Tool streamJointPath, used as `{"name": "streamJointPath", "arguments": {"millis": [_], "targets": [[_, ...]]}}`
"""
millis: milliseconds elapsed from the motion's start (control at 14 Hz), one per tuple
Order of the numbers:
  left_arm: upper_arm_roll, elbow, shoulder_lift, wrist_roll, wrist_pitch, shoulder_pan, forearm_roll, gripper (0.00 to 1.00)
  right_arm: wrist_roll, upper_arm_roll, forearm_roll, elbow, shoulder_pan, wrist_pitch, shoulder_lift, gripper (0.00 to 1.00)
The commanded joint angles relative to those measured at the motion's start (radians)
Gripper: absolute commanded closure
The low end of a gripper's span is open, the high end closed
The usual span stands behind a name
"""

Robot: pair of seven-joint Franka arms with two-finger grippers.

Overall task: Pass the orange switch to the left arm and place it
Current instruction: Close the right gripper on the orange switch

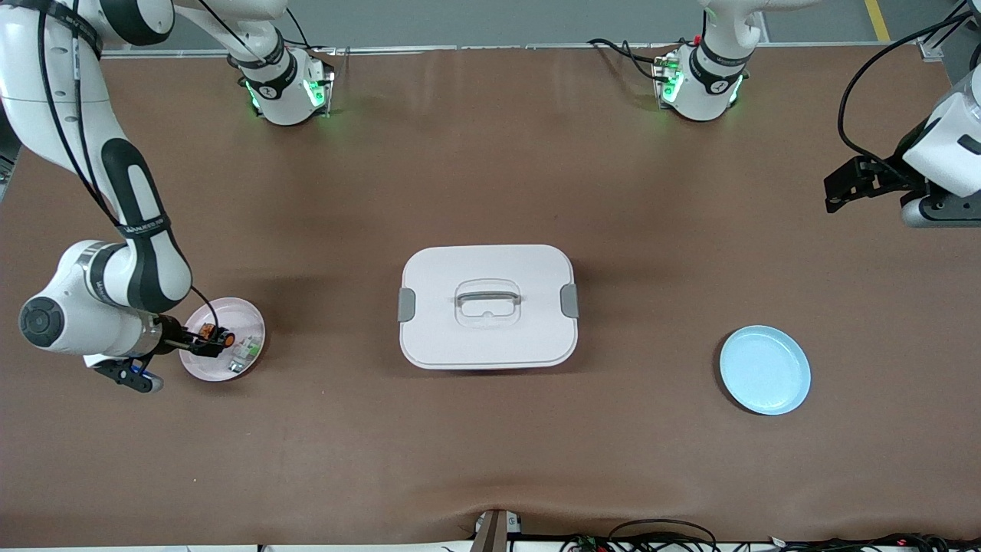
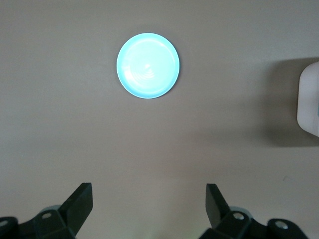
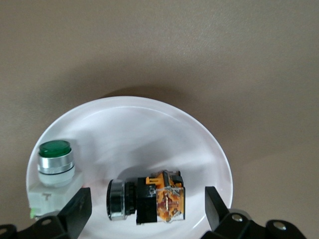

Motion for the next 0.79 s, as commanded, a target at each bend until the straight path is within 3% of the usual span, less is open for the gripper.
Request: {"name": "streamJointPath", "arguments": {"millis": [0,716], "targets": [[-0.01,0.004,-0.002,0.006,-0.005,0.006,0.016,0.0,0.013,0.003,0.009,-0.035,0.002,0.028,-0.008,0.0],[-0.008,0.007,-0.003,0.006,-0.004,0.008,0.009,0.0,0.012,0.003,0.009,-0.069,0.009,0.045,-0.005,0.0]]}}
